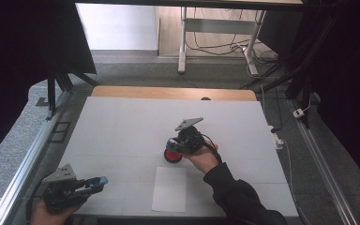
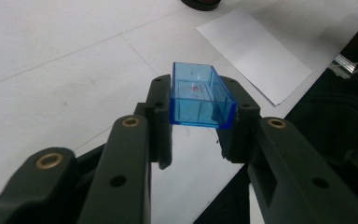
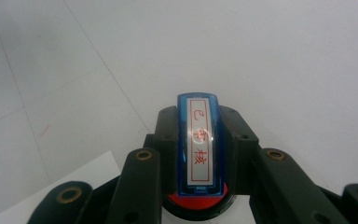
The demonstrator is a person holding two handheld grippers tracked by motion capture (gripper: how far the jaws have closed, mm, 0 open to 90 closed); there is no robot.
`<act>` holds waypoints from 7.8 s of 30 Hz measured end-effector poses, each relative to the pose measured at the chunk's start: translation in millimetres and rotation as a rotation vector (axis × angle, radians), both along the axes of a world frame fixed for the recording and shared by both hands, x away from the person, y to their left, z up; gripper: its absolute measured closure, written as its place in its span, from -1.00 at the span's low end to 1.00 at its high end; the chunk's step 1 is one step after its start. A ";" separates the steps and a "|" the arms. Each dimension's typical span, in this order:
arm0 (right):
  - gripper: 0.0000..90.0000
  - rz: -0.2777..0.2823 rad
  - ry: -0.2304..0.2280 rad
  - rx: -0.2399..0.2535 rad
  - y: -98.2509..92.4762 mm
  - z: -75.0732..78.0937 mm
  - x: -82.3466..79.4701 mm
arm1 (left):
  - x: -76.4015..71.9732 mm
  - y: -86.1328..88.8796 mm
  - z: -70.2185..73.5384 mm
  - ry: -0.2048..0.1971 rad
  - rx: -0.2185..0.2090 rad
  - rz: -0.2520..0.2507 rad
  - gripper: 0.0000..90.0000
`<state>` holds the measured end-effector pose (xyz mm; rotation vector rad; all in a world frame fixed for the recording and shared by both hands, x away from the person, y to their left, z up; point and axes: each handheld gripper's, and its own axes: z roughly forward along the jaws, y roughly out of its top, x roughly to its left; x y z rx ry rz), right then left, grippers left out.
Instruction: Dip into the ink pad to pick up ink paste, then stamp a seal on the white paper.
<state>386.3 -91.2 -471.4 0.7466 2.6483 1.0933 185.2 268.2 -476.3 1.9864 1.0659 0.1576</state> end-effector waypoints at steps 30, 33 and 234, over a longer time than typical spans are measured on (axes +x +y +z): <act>0.59 0.027 -0.015 -0.097 13.7 -12.7 -4.1 | 0.4 0.2 -0.2 0.006 -0.001 -0.001 0.50; 0.59 0.030 -0.004 -0.075 10.9 -14.0 -1.0 | 0.4 0.0 -0.3 0.006 0.000 -0.001 0.50; 0.59 0.245 -0.090 -0.155 3.5 -25.5 -93.7 | -0.5 3.8 0.2 -0.013 -0.043 -0.016 0.52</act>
